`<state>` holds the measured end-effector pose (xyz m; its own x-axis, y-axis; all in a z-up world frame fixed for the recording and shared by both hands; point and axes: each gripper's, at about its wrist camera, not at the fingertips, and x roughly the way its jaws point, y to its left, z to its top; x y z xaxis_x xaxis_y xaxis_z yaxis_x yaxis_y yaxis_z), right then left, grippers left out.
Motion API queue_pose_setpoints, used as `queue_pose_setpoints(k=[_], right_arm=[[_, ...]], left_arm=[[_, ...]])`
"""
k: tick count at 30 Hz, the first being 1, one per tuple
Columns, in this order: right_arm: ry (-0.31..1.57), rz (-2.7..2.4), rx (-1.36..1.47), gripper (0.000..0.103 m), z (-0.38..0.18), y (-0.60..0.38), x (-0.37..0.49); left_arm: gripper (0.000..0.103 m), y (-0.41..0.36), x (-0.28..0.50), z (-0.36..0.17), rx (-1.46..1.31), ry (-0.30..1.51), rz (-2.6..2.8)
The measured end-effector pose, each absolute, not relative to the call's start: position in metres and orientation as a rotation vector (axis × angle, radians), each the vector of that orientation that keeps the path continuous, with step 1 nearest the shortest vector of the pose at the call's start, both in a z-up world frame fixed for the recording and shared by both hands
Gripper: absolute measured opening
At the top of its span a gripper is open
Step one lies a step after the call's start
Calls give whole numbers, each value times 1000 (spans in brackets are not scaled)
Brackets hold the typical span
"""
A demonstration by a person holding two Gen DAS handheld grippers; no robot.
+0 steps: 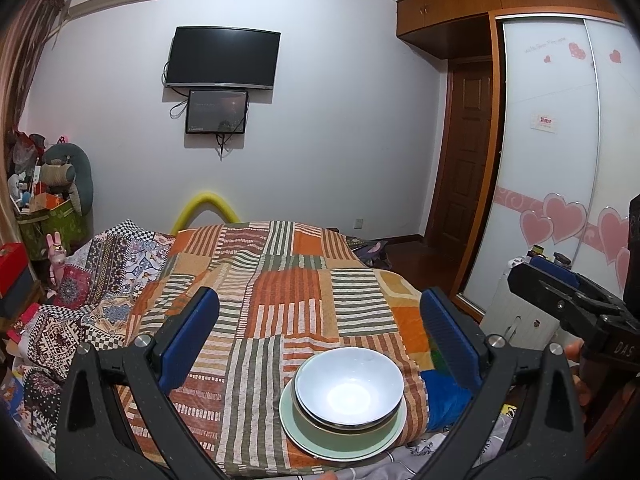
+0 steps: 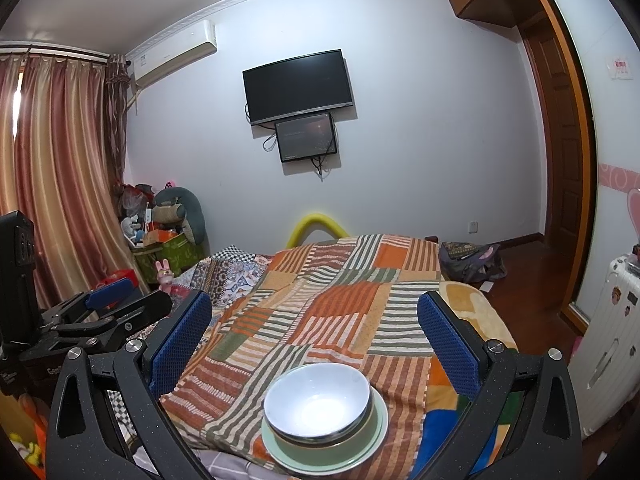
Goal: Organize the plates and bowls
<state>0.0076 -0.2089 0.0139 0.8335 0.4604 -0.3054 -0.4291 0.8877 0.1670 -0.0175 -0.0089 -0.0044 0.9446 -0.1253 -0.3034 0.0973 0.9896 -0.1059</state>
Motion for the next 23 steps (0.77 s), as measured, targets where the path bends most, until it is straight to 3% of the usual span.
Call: queue_pose_setpoints(k=[23], right_arm=[[371, 464, 98, 102, 11, -208, 16]], left_arm=[[102, -14, -12, -8, -90, 329, -137]])
